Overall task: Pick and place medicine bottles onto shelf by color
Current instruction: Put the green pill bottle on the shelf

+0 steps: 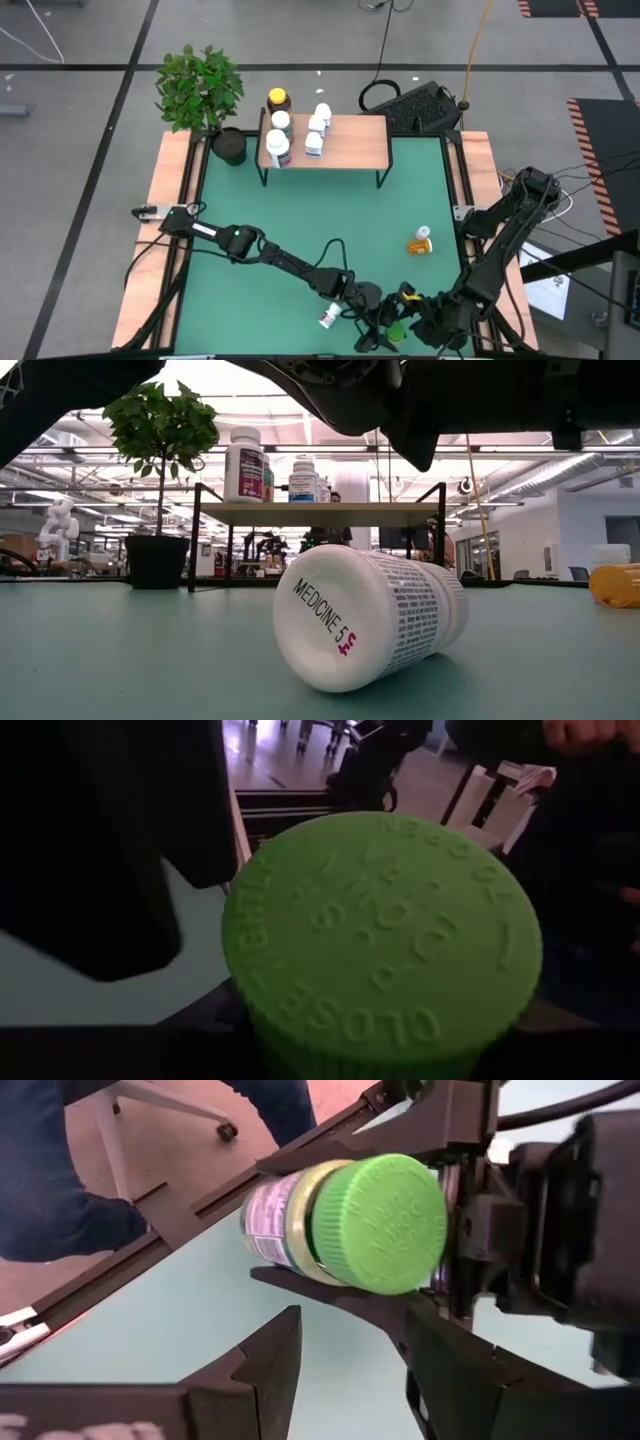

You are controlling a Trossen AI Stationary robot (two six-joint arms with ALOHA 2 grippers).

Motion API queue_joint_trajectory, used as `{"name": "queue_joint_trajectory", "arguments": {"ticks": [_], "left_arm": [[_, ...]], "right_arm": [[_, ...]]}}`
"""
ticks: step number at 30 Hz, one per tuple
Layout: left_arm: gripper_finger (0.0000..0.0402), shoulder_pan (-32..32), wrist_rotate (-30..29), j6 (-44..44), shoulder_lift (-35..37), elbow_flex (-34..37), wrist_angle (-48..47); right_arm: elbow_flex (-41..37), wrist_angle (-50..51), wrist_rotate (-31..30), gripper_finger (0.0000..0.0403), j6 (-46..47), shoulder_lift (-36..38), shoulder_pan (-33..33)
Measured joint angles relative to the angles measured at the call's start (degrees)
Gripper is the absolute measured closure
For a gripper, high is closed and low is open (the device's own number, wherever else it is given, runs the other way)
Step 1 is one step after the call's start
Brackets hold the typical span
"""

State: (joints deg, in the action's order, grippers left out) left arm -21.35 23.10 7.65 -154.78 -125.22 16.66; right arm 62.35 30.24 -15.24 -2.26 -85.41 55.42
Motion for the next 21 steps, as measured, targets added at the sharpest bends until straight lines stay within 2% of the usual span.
{"name": "queue_joint_trajectory", "arguments": {"ticks": [5,10,13,16,21], "left_arm": [[0.0205,0.25,-0.95,0.03,0.00,-0.01,-1.33],[0.0189,0.25,-7.79,0.03,0.00,-0.01,-4.46],[0.0191,0.22,-15.48,-0.12,0.31,-0.01,-9.16],[0.0198,0.18,-26.40,-1.66,1.60,-0.01,-14.35],[0.0196,-0.43,-45.11,-4.26,3.01,-0.03,-20.58]], "right_arm": [[0.00,0.04,0.00,0.0230,0.00,0.00,-0.01],[0.00,0.10,-2.23,0.0230,4.08,0.20,0.00],[0.00,0.47,-2.95,0.0230,10.83,1.74,0.00],[0.00,2.07,-3.82,0.0230,20.69,4.30,0.01],[-0.07,10.59,-12.00,0.0230,44.59,8.22,0.15]]}}
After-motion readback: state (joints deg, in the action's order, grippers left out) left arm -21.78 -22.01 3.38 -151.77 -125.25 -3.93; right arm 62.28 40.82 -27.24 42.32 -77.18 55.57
